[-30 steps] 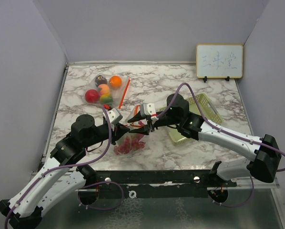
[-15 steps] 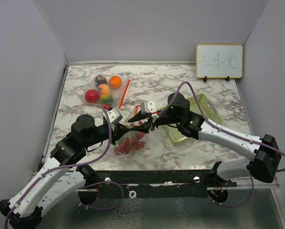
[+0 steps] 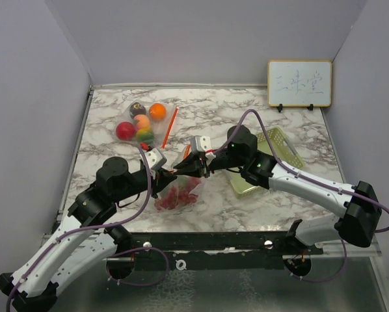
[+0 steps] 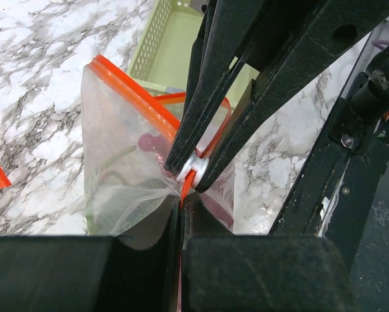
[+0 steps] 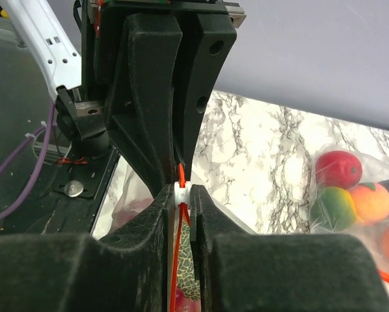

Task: Place the food in the zip-top bag and seal the zipper
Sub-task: Zip the zipper food storage bag at the center of the board.

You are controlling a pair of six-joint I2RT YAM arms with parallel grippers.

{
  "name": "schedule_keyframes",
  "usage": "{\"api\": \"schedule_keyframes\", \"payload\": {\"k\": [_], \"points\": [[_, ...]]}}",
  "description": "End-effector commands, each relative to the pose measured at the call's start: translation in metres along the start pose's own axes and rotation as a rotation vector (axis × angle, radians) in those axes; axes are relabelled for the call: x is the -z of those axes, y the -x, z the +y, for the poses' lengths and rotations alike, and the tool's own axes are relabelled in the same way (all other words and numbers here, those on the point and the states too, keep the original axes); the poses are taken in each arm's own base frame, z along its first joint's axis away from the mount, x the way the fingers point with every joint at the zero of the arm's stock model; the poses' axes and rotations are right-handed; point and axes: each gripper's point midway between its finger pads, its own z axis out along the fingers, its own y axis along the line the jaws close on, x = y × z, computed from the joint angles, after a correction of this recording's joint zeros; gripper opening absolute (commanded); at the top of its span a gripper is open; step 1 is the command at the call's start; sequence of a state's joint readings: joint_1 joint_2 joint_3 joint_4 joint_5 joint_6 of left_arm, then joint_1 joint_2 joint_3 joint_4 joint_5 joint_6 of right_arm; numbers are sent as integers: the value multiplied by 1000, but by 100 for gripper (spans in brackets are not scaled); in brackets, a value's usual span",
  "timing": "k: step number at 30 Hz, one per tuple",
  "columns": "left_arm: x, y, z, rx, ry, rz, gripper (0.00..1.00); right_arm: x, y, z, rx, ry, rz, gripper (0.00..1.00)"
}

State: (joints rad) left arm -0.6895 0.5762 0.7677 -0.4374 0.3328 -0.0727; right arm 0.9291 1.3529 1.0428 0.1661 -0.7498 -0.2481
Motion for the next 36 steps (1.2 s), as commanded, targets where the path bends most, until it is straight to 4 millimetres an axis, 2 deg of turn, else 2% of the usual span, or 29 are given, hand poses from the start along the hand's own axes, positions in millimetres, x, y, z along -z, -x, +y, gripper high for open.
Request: {"api": "schedule_keyframes", "payload": {"k": [1,6,15,17,21,26,31,34,36], "points": [[3,14,-4,-32,-18,-61,0,3,15,-10,19,-40,-30,12],[15,29,-1,-45,24,-120,0,15,0,-19,-6,-97,5,12],[61,70,21,-49,237,-328,0,39,-41,-33,-86,-202,94,11],[72,75,33,-32,317,-359,0,46,-47,-36,-94,-235,109,11],[105,80,70,46,578,-427,0,62,-57,-35,-117,-286,127,10],[134,83,91,93,742,-523,0,79,-60,-32,-124,-346,133,9],[136,73,103,136,819,-513,0,91,-68,-34,-158,-418,162,8],[125,67,105,167,808,-515,0,99,-75,-44,-194,-506,181,10],[112,65,103,185,766,-530,0,104,-76,-52,-232,-569,177,30]]}}
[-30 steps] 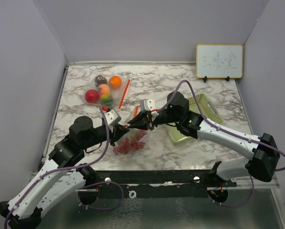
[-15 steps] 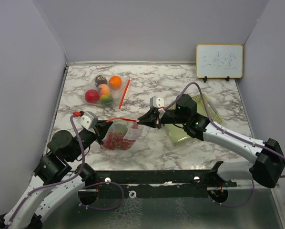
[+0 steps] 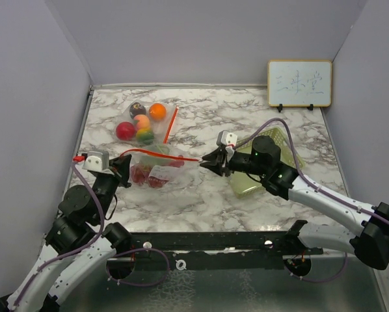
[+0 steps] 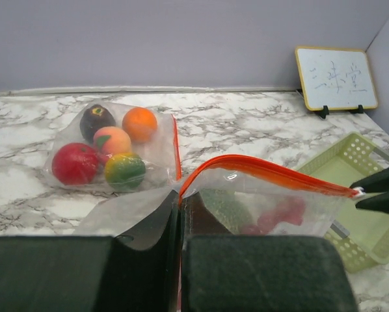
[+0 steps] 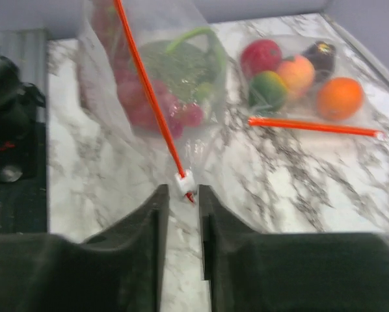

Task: Place the food in the zip-top bag and seal the zipper
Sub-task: Zip the zipper food storage bag at the center of the board, then place the zipper food storage bag at the center of the board, then reset both arms

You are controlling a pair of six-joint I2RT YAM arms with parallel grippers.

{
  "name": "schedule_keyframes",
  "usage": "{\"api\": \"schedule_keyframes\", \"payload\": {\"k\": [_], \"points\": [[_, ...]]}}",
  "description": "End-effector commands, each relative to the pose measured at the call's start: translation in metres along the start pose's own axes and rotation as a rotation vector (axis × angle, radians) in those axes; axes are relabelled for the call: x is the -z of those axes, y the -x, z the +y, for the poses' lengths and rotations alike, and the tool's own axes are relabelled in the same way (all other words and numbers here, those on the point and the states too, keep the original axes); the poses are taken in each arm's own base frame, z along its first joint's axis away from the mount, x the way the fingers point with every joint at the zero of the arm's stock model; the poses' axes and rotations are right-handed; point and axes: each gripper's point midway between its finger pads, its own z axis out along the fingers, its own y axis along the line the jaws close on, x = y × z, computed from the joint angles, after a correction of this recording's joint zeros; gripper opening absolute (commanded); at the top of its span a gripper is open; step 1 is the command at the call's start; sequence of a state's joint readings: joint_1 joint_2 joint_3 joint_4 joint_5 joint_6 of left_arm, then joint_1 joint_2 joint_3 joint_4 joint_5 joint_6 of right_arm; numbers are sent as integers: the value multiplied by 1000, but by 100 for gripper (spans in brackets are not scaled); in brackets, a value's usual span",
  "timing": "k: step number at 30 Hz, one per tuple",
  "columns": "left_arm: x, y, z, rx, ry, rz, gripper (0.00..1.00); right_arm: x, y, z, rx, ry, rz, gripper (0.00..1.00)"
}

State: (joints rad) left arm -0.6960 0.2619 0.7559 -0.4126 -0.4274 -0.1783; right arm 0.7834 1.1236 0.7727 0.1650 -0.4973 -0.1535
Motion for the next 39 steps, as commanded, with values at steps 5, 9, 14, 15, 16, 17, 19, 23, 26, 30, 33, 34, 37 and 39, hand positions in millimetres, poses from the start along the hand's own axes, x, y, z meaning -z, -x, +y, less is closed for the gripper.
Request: {"api": "schedule_keyframes", "payload": {"k": [5,9,14,15,16,17,19,23,26,30,33,34,37,39], "points": [[-31,-7,-18,192,-12,-84,0,9,-7,-49,-231,-317,48,86],[-51,-18,-36,240,-64,-84,0,7,-18,-69,-346,-445,132,100],[-70,-1,-61,244,-153,-132,0,17,-42,-88,-445,-618,197,100],[-72,4,-66,241,-174,-144,0,18,-44,-87,-454,-623,195,100],[-73,9,-69,241,-189,-156,0,20,-45,-86,-459,-627,186,100],[-74,12,-72,243,-198,-164,0,22,-45,-86,-469,-638,170,100],[-79,8,-71,249,-181,-141,33,29,-47,-86,-488,-667,144,100],[-85,-23,-67,213,-134,-13,99,44,-51,-87,-512,-728,141,100],[-82,-36,-69,204,-150,32,99,55,-58,-88,-518,-773,168,100],[-72,-31,-69,183,-177,23,99,63,-67,-86,-530,-805,201,100],[-66,-27,-63,155,-162,21,99,66,-70,-86,-537,-822,221,100],[-65,-27,-61,147,-155,23,99,67,-71,-86,-538,-824,225,100],[-62,-25,-57,133,-143,24,99,67,-71,-86,-545,-825,236,100],[-61,-27,-56,129,-140,28,99,68,-69,-85,-551,-827,236,100]]}}
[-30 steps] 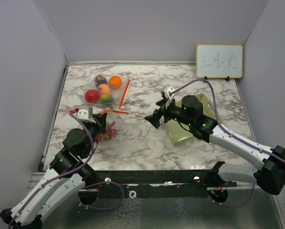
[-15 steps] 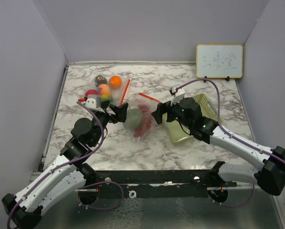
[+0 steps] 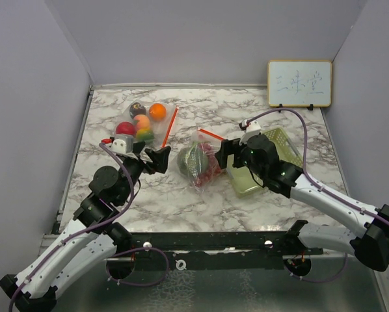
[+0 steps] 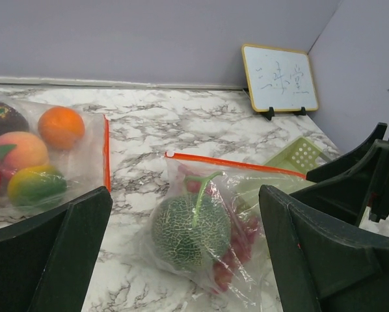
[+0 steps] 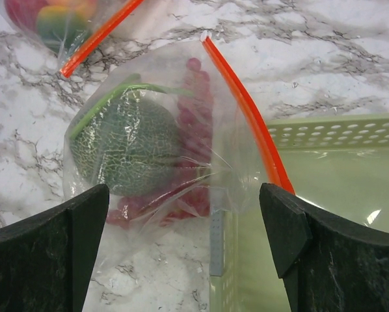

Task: Place the food in the zip-top bag and seal the zipper
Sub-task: Reset both arms

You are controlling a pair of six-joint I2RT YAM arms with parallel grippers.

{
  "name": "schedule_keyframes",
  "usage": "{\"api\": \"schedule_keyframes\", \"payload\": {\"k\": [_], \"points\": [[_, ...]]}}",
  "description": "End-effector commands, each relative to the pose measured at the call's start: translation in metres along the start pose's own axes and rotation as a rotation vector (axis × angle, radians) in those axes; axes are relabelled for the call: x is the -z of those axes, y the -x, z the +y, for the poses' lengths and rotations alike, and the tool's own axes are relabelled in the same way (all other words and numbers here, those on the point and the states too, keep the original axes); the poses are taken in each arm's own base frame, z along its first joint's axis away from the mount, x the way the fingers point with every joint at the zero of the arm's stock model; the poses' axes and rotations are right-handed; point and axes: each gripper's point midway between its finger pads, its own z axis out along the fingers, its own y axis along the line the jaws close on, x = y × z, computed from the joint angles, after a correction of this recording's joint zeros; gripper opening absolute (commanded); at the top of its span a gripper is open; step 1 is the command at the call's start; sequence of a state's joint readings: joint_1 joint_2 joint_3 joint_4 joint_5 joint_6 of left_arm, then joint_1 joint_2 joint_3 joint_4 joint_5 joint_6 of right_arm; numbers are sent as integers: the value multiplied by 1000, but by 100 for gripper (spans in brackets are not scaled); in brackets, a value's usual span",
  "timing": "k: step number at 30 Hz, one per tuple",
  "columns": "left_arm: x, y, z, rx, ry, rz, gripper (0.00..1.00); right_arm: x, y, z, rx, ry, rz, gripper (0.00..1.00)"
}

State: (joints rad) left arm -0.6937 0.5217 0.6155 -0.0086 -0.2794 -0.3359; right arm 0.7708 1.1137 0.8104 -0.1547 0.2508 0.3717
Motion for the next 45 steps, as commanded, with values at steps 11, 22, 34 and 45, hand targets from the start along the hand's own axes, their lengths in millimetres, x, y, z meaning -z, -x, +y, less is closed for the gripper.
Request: {"api": "schedule_keyframes", "payload": {"k": [11,22,34,45], "points": [[5,1,0,-60,-7,39,99,14,10,-7,-32,-34,-24,100],[7,0,0,-86,-13,56,99,11,5,-10,-24,-61,17,100],[8,9,6,-80,29,43,99,13,7,-9,-23,-54,11,100],[4,3,15,-75,94,84,99,11,3,-11,-20,-64,26,100]]}}
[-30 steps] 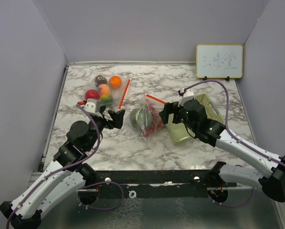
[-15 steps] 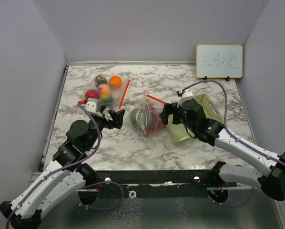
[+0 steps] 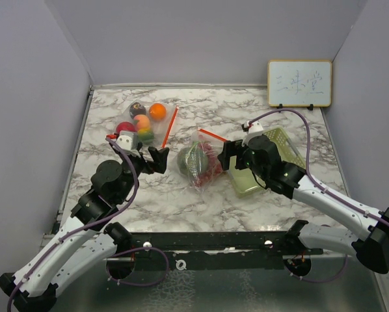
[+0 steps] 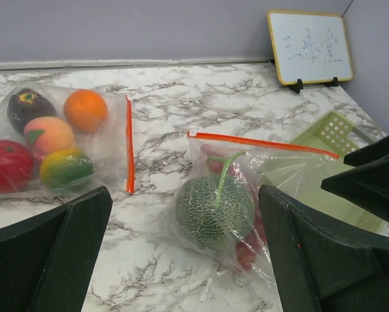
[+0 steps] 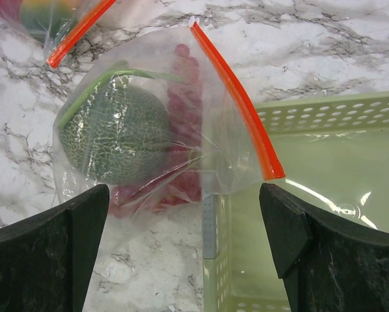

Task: Place the food in the zip-top bag and seal the zipper
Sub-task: Reset both arms

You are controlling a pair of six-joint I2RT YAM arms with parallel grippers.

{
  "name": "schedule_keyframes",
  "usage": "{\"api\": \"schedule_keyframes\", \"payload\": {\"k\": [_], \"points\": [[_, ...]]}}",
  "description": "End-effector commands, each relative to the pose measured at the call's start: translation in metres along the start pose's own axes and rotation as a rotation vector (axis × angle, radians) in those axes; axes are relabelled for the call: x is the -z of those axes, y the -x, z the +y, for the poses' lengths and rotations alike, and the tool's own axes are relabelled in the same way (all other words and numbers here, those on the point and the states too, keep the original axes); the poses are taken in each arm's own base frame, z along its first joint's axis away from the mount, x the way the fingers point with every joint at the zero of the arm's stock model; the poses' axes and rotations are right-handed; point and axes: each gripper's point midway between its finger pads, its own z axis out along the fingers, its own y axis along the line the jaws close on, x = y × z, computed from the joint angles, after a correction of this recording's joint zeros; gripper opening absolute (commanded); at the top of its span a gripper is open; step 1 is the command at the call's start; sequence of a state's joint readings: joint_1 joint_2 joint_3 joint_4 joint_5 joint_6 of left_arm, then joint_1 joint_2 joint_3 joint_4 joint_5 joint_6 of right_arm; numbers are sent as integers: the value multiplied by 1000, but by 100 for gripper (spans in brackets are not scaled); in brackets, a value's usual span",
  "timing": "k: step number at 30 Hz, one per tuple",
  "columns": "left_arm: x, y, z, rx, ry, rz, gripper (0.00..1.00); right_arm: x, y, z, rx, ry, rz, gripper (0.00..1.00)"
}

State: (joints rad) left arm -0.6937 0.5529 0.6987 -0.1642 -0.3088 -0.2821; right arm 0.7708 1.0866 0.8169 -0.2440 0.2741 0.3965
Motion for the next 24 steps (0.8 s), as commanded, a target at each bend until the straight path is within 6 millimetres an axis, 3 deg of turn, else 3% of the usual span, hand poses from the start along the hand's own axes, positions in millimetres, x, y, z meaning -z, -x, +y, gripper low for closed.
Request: {"api": "schedule_keyframes", "payload": {"k": [1,24], "points": [[0,6,5,11,38,-1,99,2,11,-2,-11,-24,-17,100],[2,1,11,-62,52,23,99,6,11,0,-16,-6,-23,100]]}}
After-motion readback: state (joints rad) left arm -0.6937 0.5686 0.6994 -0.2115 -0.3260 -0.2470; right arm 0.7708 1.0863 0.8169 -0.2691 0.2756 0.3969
